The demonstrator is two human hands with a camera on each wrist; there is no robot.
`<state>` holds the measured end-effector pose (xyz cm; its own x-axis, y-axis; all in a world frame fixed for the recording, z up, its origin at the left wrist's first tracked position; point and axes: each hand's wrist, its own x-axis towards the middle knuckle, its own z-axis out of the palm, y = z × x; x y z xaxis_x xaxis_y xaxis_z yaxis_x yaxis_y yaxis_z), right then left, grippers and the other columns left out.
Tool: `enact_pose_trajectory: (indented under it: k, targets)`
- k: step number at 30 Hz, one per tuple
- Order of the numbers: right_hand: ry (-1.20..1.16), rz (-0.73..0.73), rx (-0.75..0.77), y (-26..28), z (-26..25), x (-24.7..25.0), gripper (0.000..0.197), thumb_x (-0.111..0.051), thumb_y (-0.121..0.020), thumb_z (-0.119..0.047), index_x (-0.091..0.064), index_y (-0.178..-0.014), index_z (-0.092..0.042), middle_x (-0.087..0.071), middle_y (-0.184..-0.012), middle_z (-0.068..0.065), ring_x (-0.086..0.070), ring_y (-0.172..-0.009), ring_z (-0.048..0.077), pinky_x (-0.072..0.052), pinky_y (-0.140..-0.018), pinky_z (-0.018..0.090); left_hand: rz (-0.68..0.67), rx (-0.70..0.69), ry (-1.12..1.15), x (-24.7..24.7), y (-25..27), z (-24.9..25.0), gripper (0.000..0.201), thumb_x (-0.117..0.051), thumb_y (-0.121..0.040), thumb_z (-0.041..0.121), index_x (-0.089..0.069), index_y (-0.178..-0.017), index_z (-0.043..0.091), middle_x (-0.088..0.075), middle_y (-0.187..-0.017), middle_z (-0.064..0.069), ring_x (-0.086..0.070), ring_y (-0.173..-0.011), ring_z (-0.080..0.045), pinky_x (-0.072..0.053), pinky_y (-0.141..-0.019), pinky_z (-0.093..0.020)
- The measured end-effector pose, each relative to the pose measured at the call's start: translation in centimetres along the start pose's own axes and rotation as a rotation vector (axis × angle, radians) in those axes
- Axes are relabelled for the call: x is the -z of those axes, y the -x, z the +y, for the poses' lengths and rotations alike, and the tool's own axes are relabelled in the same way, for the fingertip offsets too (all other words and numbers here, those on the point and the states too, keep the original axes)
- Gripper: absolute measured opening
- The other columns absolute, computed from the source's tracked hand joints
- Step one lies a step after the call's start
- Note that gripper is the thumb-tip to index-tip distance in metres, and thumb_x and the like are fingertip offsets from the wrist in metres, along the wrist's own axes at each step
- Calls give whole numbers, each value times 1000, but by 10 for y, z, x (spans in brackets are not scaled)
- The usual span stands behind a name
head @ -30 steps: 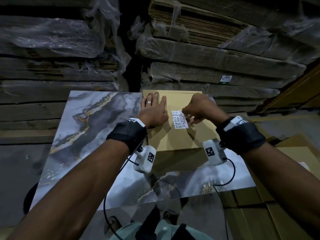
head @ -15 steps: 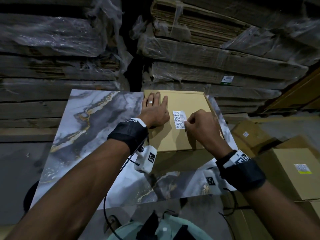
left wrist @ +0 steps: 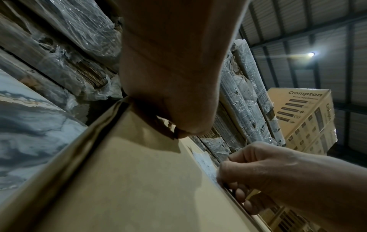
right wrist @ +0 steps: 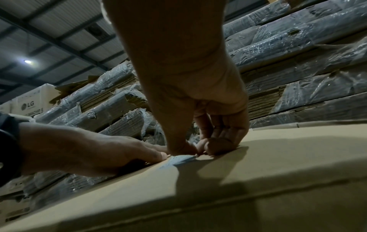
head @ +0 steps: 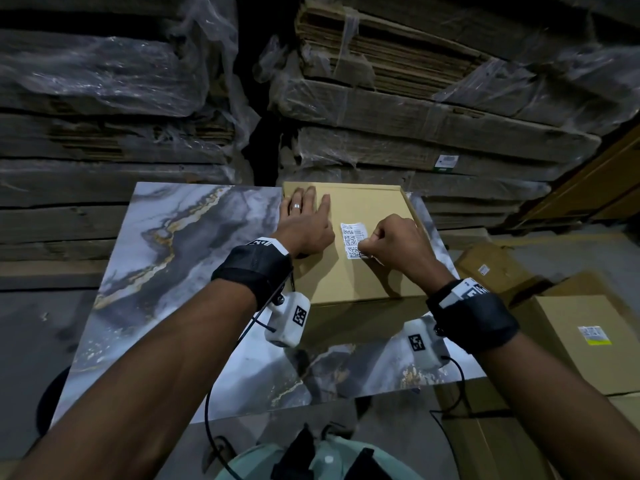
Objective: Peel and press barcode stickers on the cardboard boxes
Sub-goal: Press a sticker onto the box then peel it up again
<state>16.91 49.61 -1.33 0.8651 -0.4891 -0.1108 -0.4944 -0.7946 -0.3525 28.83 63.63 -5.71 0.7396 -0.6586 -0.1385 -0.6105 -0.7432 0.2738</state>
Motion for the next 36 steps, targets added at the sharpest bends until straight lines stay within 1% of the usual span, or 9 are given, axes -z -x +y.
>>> enact_pose_trajectory:
  k: [6,9,11,15,18,21,25,30,36]
  targets:
    - [-17,-89,2,-9,0,4,23,-79,-83,-26,-75,-75,-5,-74,-72,9,-70,-71,24,-48,-60,33,-10,2,0,0,0,0,64,-30,-103,33,-6,-161,19,6,-169,-14,8,-155,-32,3,-124,-50]
    - [-121,-156,-40,-13,6,10,25,-79,-87,-25,-76,-76,-3,-73,-70,11,-63,-57,18,-50,-61,34,-15,6,3,1,0,1,64,-30,-104,33,-5,-161,20,7,-169,-14,9,-155,-32,4,-124,-50]
    - [-234,-179,-68,-12,10,14,24,-76,-89,-21,-74,-73,-3,-73,-69,14,-65,-58,21,-56,-66,40,-15,4,3,2,2,1,64,-30,-104,33,-5,-161,20,7,-169,-14,9,-155,-32,4,-124,-50]
    - [-477,-54,-114,1,12,19,22,-72,-94,-17,-68,-78,-3,-71,-73,14,-71,-68,25,-62,-77,46,-12,7,-1,2,2,1,63,-29,-104,33,-6,-161,19,7,-169,-14,8,-155,-31,4,-124,-49]
    - [-279,18,-13,8,14,11,18,-75,-92,-23,-75,-80,-9,-74,-74,4,-73,-70,19,-64,-69,41,-13,9,-10,2,2,2,64,-28,-104,33,-4,-161,19,7,-169,-14,8,-155,-31,4,-124,-49]
    - [-67,104,106,13,13,-2,16,-80,-86,-27,-80,-75,-16,-72,-65,-3,-66,-60,10,-54,-56,30,-17,11,-14,2,2,1,64,-29,-104,33,-5,-161,19,7,-169,-14,8,-155,-32,4,-124,-49]
    - [-21,185,53,11,8,-8,20,-75,-84,-22,-74,-66,-14,-68,-60,-2,-65,-59,18,-56,-56,36,-13,7,-9,2,2,2,63,-29,-104,33,-6,-161,19,6,-169,-14,7,-155,-31,4,-124,-49]
    - [0,95,-6,7,1,-2,20,-75,-84,-21,-71,-67,-10,-64,-58,1,-64,-59,19,-49,-55,31,-9,7,-1,2,2,2,64,-30,-104,33,-7,-161,19,6,-169,-14,7,-155,-32,4,-123,-49]
    - [-111,-139,-167,-16,0,10,25,-78,-88,-28,-76,-76,-6,-74,-69,9,-74,-67,23,-65,-76,43,-19,3,-2,2,2,1,64,-30,-104,34,-6,-161,19,7,-169,-14,8,-155,-32,4,-124,-49]
